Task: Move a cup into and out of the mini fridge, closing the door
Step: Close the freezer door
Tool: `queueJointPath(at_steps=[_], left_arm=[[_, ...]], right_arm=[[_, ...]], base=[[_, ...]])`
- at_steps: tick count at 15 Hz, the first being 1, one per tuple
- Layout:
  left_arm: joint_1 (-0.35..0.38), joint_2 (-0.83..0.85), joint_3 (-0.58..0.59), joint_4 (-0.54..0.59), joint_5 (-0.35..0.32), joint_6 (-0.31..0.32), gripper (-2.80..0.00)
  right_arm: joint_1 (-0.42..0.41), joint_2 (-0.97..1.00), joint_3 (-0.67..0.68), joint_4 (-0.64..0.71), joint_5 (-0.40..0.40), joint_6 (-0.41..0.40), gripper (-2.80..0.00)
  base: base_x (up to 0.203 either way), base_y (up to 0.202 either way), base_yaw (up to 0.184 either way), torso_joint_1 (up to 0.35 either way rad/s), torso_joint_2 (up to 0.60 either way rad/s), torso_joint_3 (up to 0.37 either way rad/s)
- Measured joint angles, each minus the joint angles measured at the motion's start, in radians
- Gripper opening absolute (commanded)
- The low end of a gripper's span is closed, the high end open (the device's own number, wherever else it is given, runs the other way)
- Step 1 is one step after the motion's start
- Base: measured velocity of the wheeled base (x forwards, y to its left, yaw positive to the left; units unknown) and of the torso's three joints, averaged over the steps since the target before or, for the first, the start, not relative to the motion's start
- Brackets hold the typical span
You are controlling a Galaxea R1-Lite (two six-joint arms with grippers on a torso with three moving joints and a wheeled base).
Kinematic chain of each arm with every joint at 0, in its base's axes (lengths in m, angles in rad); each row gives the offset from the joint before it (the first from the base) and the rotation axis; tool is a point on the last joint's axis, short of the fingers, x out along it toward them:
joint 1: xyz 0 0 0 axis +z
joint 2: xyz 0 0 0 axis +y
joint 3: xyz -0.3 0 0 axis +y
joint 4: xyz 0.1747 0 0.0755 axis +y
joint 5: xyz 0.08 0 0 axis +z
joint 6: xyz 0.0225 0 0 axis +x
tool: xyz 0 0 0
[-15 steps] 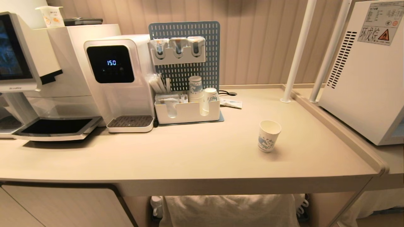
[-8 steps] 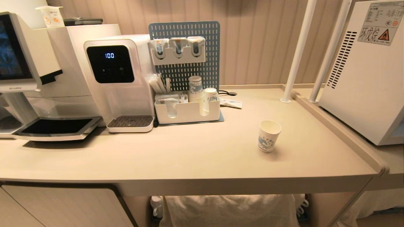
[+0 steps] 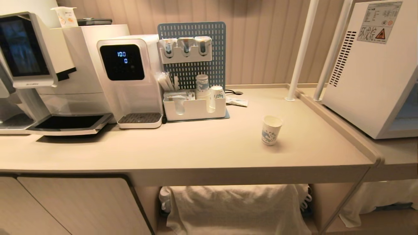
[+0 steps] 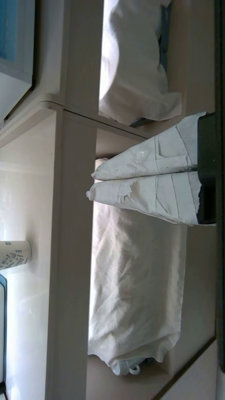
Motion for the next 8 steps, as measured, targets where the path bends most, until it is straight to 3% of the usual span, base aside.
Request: queueJointPath(at_steps=[4, 8], left_arm=[[0.0, 0.0, 0.0, -0.001, -0.001, -0.017, -2.8], [0.0, 0.0, 0.0, -0.002, 0.0, -0.027, -2.8]], right_arm=[[0.0, 0.0, 0.0, 0.0, -0.001, -0.001, -2.8], [0.0, 0.0, 0.0, 0.001, -0.001, 0.001, -2.8]], base=[[-0.155, 0.0, -0.001, 0.002, 0.0, 0.004], [0.0, 0.0, 0.0, 0.0, 0.0, 0.0]])
